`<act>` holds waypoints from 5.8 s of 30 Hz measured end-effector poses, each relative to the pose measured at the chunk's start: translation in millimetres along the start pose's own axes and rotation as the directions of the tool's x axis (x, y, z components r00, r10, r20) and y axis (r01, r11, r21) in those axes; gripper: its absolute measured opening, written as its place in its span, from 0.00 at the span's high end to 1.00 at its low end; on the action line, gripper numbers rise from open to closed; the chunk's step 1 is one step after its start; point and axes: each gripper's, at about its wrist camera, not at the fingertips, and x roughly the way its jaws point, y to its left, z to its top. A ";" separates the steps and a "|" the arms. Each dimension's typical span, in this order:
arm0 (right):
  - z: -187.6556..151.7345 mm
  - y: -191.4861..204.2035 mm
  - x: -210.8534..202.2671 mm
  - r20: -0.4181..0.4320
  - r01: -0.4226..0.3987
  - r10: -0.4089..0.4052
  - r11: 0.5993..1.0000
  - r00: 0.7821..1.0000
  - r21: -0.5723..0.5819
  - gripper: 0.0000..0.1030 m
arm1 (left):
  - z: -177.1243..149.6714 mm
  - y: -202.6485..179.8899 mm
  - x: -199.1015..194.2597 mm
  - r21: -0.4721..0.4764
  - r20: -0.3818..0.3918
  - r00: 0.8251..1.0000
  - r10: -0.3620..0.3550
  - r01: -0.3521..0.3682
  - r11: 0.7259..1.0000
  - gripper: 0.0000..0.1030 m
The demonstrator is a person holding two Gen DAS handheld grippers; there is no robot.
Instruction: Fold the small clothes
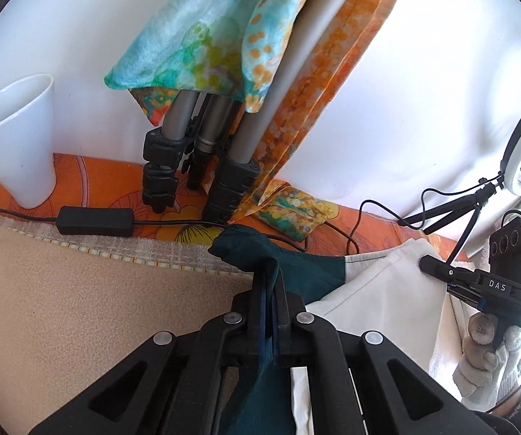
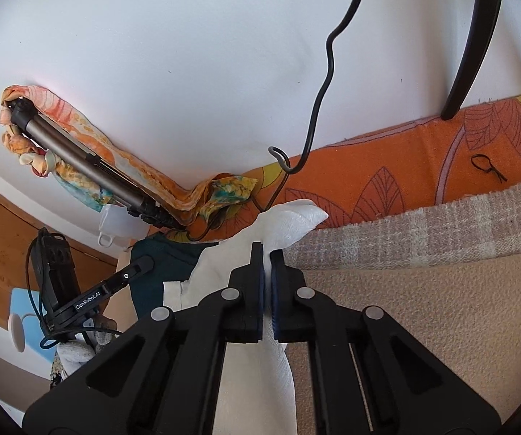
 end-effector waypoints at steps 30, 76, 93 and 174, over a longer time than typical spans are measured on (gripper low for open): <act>-136.3 102.4 -140.4 0.046 -0.030 0.039 0.982 0.998 -0.186 0.96 | -117.8 -52.8 -174.2 0.155 0.059 0.998 -0.013 0.004 0.988 1.00; -297.8 14.3 -173.4 -0.114 -0.006 0.021 0.991 0.993 0.132 0.64 | -269.4 51.0 -195.5 -0.264 -0.168 0.972 -0.165 0.117 0.957 0.70; -307.3 22.2 -179.0 -0.077 -0.140 0.156 0.973 0.985 0.186 0.93 | -271.0 14.9 -217.6 -0.114 -0.097 0.994 -0.048 0.037 0.993 0.99; -186.0 125.4 25.1 -0.237 0.092 -0.218 0.889 0.947 -0.448 0.84 | -249.6 -69.5 -126.2 0.143 -0.083 0.997 -0.006 0.018 0.990 0.79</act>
